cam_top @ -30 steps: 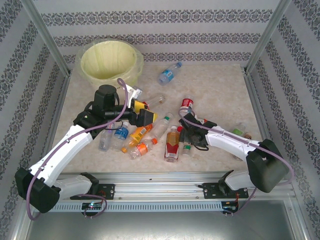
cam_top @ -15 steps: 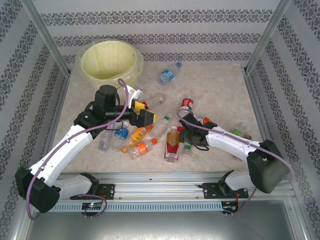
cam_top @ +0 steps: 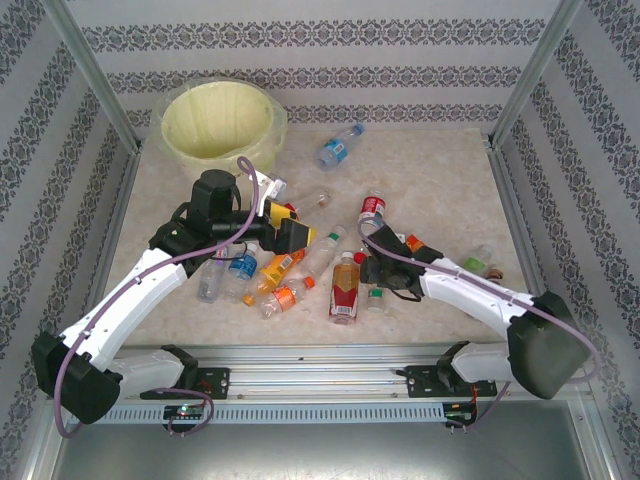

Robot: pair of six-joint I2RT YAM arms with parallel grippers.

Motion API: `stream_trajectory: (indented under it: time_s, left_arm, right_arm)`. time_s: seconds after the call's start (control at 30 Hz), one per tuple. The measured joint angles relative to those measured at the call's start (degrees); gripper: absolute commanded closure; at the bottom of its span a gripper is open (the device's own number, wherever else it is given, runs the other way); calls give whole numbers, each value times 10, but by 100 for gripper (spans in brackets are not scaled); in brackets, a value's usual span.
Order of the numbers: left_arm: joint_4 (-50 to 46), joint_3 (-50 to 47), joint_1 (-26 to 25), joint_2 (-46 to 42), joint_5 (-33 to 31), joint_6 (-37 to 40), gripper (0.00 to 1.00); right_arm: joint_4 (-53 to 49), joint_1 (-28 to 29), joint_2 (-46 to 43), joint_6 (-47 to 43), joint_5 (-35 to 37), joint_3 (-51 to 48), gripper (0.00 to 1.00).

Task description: Put the plastic bottles in the bin

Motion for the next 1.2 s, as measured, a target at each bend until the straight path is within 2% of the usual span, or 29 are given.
stream_trajectory:
  time_s: [0.3, 0.53, 0.9, 1.2]
  left_arm:
    - [0, 0, 0, 6, -3, -1, 0]
    - [4, -1, 0, 15, -18, -33, 0]
    - [163, -78, -8, 20, 6, -182, 0]
    - [362, -128, -8, 48, 39, -326, 0]
  right_arm:
    - [0, 0, -79, -45, -17, 0, 40]
    - [4, 0, -167, -68, -81, 0, 41]
    - [81, -47, -233, -40, -300, 7, 40]
    - [206, -73, -236, 43, -450, 26, 41]
